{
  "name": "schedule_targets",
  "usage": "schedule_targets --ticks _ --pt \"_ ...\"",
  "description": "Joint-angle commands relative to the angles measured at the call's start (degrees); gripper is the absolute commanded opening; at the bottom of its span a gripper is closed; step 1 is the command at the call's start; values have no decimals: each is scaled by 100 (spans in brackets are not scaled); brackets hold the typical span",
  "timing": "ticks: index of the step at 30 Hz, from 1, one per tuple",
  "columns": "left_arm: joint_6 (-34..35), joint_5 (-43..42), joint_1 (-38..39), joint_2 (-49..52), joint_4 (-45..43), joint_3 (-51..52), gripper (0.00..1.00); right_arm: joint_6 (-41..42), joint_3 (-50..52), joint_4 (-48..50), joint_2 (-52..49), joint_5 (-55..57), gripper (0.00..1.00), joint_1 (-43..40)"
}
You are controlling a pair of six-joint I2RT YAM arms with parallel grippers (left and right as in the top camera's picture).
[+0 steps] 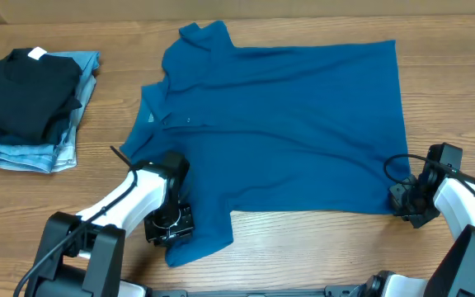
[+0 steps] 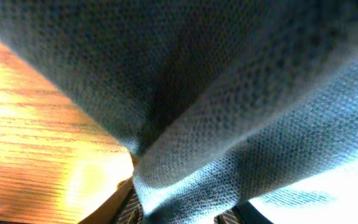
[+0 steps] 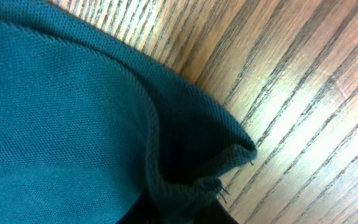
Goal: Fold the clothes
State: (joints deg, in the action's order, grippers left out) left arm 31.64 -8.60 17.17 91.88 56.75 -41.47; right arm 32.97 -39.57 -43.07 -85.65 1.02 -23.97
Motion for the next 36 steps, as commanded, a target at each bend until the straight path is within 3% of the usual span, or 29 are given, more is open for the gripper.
schedule_targets --ticks 1,3,4,8,11,14,17,18,19,20,36 --pt "-63 50 15 63 24 186 56 4 234 -70 -133 -66 16 -15" --pt "-289 20 15 63 229 57 74 4 234 -70 -133 -66 17 -15" --pt "-374 37 15 63 337 4 77 4 234 -72 -133 -66 17 -15" --pt "-660 127 13 63 140 2 77 4 234 -70 -133 -66 17 -15" --pt "-745 105 11 63 -28 13 67 4 234 -72 -133 -66 17 -15" --pt "-743 105 13 63 -26 13 48 4 234 -70 -133 -66 17 -15" --pt "-743 107 13 63 20 13 8 2 234 -74 -133 -66 17 -15" --pt "-743 109 11 63 70 9 4 -17 234 -92 -133 -66 15 -15" --pt "-743 109 11 63 155 -9 4 -24 234 -122 -133 -66 6 -15" --pt "-745 138 11 63 348 -114 4 -155 170 -254 -131 -61 4 -15" --pt "-568 2 -15 61 1333 -2006 4 -142 -1233 -1646 -109 -240 4 -15"
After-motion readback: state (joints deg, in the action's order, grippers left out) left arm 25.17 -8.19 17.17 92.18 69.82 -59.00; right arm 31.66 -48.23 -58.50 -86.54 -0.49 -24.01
